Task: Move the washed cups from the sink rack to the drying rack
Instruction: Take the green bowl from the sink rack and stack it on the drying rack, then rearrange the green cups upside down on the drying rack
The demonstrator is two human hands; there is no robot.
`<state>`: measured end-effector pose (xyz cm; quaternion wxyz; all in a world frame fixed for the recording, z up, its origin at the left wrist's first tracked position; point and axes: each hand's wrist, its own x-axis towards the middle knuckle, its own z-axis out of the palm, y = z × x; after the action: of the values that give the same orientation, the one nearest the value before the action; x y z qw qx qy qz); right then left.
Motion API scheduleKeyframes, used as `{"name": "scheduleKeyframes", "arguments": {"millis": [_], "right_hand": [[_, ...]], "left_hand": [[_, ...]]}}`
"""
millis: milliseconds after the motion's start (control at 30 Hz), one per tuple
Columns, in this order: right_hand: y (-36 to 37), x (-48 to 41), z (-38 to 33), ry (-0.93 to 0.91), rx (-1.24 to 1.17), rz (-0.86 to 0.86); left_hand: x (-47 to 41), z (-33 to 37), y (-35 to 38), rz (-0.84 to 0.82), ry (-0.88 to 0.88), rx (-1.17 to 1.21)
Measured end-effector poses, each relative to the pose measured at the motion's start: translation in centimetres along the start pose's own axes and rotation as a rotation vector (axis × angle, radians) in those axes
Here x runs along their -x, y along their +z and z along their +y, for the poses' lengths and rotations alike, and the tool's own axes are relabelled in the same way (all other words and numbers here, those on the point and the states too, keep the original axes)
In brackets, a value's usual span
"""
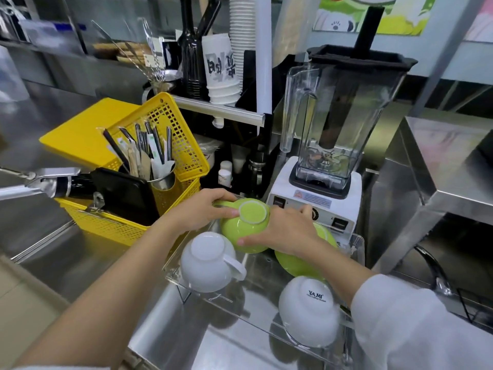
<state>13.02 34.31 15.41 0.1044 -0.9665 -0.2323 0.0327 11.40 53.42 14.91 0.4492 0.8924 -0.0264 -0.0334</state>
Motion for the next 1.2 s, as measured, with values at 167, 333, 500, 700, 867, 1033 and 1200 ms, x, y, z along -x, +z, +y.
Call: {"name": "scheduleKeyframes", "arguments": {"millis": [167, 333, 500, 700, 867, 1033, 1200], "right_hand": [[0.1, 0.0, -0.3, 0.008, 0.056, -0.019], [-0.3, 0.3, -0.3, 0.005, 0.073, -0.064], [-2.6, 2.0, 1.4, -0.04, -0.216, 0.107], [-4.9, 4.7, 7.1, -0.004, -0.549, 0.221], [-4.4, 6.6, 10.8, 0.036, -0.583, 0.287], [-2.7, 8.3, 11.8, 0.072, -0.588, 0.271], [-1.7, 9.2, 11.7, 0.165, -0.522, 0.242]], "left_hand": [[0.1, -0.3, 0.3, -0.064, -0.021, -0.04], [0.3, 0.5, -0.1, -0.12, -0.012, -0.121], [1.7, 2.4, -0.5, 0.153, 0.035, -0.216], [3.6, 6.0, 1.1, 0.226, 0.148, -0.279], [3.7, 7.7, 3.0, 0.165, 0.185, -0.347], [3.4, 9.0, 5.0, 0.137, 0.273, -0.423], [1.4, 9.3, 5.8, -0.046, 0.311, -0.541]]}}
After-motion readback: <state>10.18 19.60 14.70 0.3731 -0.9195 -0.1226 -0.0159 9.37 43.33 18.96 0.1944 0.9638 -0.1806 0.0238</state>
